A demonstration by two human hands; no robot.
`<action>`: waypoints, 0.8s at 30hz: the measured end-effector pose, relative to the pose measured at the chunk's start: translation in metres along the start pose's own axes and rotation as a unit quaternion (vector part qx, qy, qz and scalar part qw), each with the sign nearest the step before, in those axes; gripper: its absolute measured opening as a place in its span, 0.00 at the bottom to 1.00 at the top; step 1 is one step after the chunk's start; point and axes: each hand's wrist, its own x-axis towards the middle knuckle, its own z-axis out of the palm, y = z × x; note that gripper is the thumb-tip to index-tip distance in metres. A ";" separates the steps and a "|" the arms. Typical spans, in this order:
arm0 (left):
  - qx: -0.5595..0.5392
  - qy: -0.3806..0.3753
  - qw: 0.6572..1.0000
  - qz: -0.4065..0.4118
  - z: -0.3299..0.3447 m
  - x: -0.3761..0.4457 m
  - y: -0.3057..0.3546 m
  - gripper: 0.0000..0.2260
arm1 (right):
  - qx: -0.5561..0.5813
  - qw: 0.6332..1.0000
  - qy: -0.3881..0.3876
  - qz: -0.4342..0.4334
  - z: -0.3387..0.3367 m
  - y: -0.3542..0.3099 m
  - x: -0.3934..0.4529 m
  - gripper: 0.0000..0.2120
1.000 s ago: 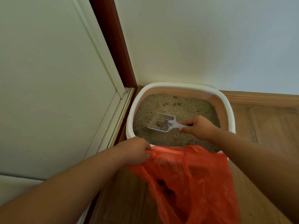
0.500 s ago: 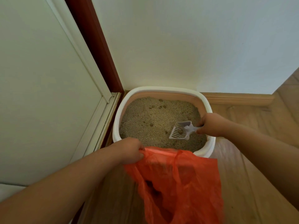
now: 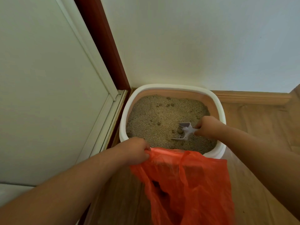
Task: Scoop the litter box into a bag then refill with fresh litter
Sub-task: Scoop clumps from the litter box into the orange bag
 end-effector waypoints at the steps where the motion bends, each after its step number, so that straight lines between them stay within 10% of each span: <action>1: -0.004 0.002 1.000 0.000 0.000 0.000 -0.001 0.13 | 0.010 1.000 0.000 -0.005 0.003 -0.003 0.003 0.07; 24: -0.065 0.032 0.997 -0.041 0.003 -0.010 -0.023 0.14 | 0.113 0.983 -0.022 -0.144 0.055 -0.078 0.051 0.09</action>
